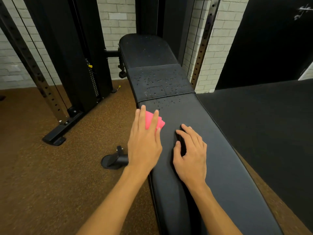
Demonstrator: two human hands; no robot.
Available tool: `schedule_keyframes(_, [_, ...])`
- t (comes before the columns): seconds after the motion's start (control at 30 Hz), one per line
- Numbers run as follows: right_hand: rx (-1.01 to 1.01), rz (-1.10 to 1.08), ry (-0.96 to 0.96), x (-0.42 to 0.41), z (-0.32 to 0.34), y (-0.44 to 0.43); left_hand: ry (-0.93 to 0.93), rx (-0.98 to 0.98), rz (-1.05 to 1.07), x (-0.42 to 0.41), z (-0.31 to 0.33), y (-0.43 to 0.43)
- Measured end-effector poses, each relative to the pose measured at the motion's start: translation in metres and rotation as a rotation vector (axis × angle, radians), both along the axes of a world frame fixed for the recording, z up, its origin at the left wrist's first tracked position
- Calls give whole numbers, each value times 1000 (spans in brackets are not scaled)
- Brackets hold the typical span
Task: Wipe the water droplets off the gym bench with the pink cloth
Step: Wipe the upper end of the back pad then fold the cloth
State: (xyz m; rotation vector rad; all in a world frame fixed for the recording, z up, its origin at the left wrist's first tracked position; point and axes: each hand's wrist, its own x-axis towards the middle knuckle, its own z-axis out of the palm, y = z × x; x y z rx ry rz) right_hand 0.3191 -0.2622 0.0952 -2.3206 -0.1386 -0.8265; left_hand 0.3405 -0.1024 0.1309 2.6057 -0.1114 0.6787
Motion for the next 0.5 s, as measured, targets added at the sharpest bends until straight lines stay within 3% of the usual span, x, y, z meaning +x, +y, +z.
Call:
schedule_keyframes(0.1, [12, -9, -1, 1, -1, 1, 42, -21, -33, -15, -6, 5])
schedule_keyframes(0.33, [-8, -70, 29, 3, 3, 2, 94, -184, 109, 40, 25, -1])
schedule_keyframes(0.5, [-9, -52, 63, 4, 8, -2, 52, -201, 44, 3, 11, -3])
